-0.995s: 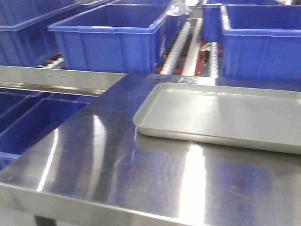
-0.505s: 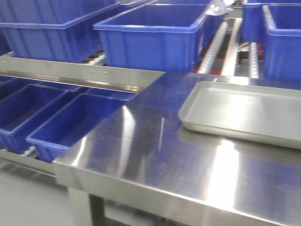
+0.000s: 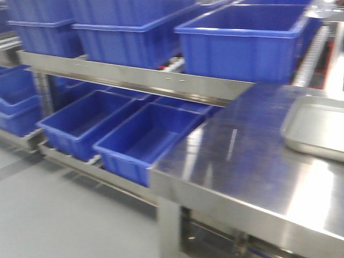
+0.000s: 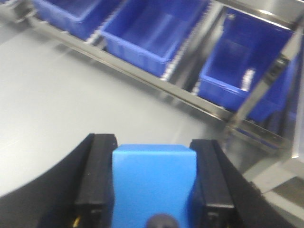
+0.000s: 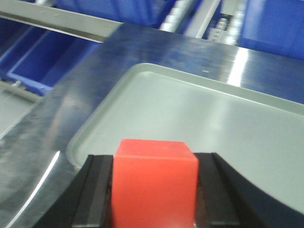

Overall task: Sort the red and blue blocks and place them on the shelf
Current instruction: 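Drive the base away from the table holding both cubes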

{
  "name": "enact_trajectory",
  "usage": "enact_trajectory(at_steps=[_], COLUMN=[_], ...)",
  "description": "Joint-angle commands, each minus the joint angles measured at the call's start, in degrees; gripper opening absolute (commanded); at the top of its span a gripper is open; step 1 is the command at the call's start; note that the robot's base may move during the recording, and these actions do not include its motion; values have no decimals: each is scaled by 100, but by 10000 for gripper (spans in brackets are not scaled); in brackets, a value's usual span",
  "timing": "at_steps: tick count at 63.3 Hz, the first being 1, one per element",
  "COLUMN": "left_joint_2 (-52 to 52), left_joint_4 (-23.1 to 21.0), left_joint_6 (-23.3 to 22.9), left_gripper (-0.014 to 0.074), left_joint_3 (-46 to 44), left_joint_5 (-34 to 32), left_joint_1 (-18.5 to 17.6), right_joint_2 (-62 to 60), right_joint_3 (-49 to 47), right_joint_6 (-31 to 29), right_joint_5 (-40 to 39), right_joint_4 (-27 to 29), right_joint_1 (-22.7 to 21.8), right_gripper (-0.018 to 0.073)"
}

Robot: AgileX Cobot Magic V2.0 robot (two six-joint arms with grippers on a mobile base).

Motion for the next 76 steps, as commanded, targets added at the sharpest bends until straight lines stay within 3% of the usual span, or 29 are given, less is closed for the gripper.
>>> enact_trajectory(at_steps=[1,76], left_joint_2=[-9,-9], left_joint_4=[59,59], left_joint_6=[-33,-33], left_gripper=[125,125], left_joint_3=[-175,-175], left_joint_5=[-413,-413], left_joint_1=[2,2], right_joint_2=[3,3], right_joint_3=[-151,-151], right_joint_6=[-40,-40], right_joint_5=[-455,-455], right_joint_4=[-30,-30], right_joint_1=[24,24], right_gripper=[50,50])
